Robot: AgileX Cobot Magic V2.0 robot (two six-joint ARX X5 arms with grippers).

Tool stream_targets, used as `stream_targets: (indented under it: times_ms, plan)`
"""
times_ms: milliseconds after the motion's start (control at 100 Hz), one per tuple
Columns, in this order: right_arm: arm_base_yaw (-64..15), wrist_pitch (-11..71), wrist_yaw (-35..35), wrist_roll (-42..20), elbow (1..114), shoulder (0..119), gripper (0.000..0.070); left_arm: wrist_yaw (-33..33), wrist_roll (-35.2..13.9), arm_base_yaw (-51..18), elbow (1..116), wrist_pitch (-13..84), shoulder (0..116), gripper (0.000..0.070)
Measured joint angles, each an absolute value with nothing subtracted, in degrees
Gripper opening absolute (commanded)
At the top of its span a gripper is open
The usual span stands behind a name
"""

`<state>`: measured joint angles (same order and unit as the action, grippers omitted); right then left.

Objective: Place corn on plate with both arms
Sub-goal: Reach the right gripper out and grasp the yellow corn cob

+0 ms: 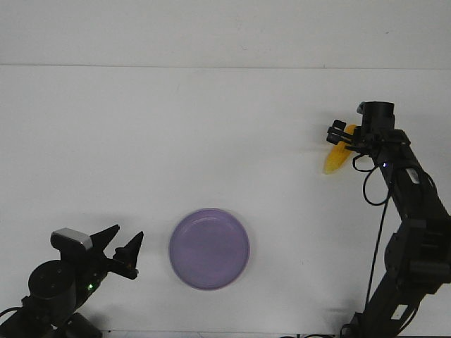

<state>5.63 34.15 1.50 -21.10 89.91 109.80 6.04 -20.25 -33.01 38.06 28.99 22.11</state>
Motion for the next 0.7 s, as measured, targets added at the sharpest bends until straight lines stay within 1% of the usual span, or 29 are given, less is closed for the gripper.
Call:
stream_targets:
  times_ms: [140, 220, 250, 330, 430, 490, 520, 700]
  plan:
    - [5.6, 33.8, 1.7, -21.5, 92.2, 114.2, 0.0628, 6.1, -20.3, -33.0, 38.1, 29.0, 22.1, 0.0422]
    - [5.6, 33.1, 1.7, -21.6, 92.2, 115.7, 0.0586, 6.1, -20.3, -33.0, 38.1, 29.0, 22.1, 0.0422]
    - [5.6, 33.1, 1.7, -21.6, 92.2, 116.1, 0.0553, 6.1, -20.3, -33.0, 38.1, 29.0, 22.1, 0.0422]
    - [5.6, 33.1, 1.7, -21.8, 92.2, 117.0, 0.0439, 6.2, -20.3, -33.0, 38.1, 29.0, 22.1, 0.0422]
    - [5.3, 33.1, 1.7, -22.0, 92.2, 117.4, 0.0250, 6.9, -20.3, -33.0, 38.1, 29.0, 22.1, 0.0422]
    - [5.3, 32.9, 1.7, -22.0, 92.2, 117.4, 0.0182, 7.4, -20.3, -33.0, 38.1, 29.0, 22.1, 0.0421]
    - [5.2, 32.8, 1.7, -22.0, 92.2, 117.4, 0.0174, 7.4, -20.3, -33.0, 38.1, 29.0, 22.1, 0.0421]
    - [4.9, 33.7, 1.3, -21.9, 92.2, 117.0, 0.0174, 7.6, -20.3, -33.0, 38.1, 29.0, 22.1, 0.0421]
